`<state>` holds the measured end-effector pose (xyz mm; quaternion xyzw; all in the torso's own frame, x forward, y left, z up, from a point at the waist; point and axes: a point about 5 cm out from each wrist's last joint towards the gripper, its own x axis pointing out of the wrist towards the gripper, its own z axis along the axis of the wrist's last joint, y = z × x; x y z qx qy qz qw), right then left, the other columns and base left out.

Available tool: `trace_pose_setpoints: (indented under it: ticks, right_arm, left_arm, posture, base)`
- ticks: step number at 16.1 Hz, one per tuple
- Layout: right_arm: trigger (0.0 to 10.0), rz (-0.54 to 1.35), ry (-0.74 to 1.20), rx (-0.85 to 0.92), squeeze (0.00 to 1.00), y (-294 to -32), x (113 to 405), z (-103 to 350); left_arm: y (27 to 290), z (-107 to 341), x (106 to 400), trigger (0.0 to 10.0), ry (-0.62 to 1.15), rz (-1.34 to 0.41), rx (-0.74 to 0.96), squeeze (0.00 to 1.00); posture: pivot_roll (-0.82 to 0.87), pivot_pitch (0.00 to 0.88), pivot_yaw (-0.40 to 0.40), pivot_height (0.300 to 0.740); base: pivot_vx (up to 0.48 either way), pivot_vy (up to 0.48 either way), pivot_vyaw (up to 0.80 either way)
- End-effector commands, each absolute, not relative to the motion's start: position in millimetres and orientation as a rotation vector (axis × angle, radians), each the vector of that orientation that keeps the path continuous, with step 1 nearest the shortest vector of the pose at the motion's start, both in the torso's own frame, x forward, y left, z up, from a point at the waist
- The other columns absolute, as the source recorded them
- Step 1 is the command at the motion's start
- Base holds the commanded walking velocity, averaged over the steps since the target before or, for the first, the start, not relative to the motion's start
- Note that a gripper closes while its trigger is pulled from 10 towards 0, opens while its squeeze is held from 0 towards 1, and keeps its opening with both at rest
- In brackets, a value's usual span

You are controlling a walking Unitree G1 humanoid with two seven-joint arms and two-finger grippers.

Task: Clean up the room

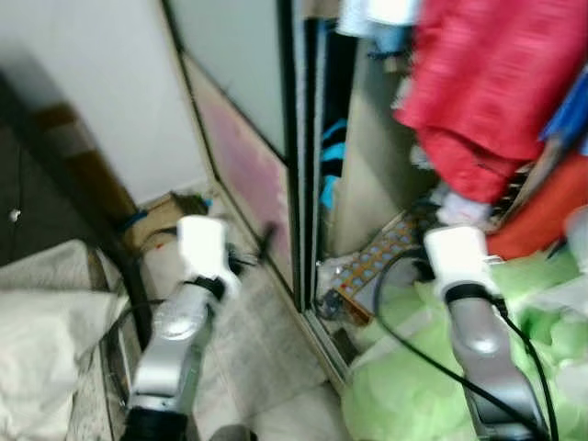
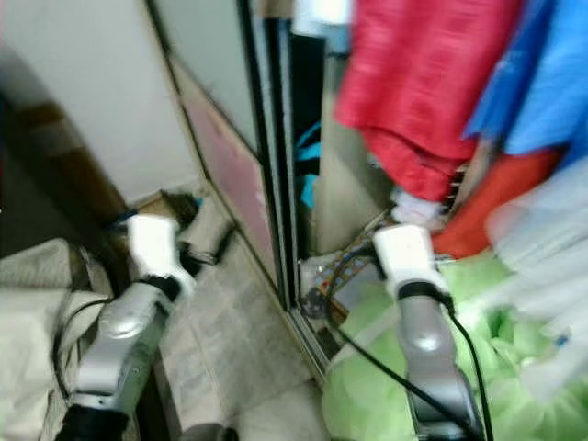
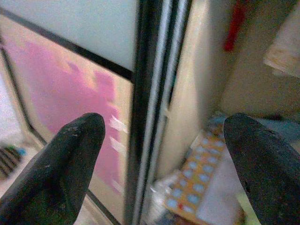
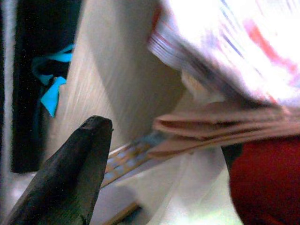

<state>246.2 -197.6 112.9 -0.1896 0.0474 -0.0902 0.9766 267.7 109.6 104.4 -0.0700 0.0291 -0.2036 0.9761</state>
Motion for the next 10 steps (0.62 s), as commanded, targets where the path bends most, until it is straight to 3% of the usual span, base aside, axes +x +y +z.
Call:
trace_pose_setpoints:
  ticks: [1, 3, 5, 8, 10]
  right_arm:
    - [10.0, -0.222, 0.136, -0.296, 0.0, -207.1, 235.6, 109.4]
    - [10.0, -0.207, 0.16, -0.241, 0.0, -216.1, 211.5, 105.0]
    - [10.0, -0.204, 0.174, -0.299, 0.0, -219.4, 193.7, 105.3]
    - [10.0, -0.129, 0.345, -0.229, 0.0, -213.7, 158.0, 85.1]
    - [10.0, -0.06, 0.388, -0.118, 0.0, -210.3, 156.5, 81.5]
  left_arm:
    - [115.0, 103.9, 265.2, 10.0, 0.079, -0.426, -0.13, 0.0]
    - [113.5, 105.4, 263.4, 10.0, 0.082, -0.442, -0.143, 0.0]
    - [112.0, 104.8, 263.3, 10.0, 0.086, -0.452, -0.142, 0.0]
    - [108.5, 106.2, 265.6, 10.0, 0.091, -0.48, -0.116, 0.0]
    - [109.4, 106.8, 267.9, 10.0, 0.088, -0.481, -0.107, 0.0]
  posture:
    - [-0.01, 0.0, 0.0, 0.74]
    - [-0.02, 0.0, 0.003, 0.74]
    - [-0.03, 0.0, 0.012, 0.74]
    - [-0.05, 0.0, 0.025, 0.74]
    - [-0.05, 0.0, 0.029, 0.74]
  base:
    - [0.0, 0.0, 0.0]
    - [0.0, 0.0, 0.0]
    - [0.0, 0.0, 0.0]
    - [0.0, 0.0, 0.0]
    - [0.0, 0.0, 0.0]
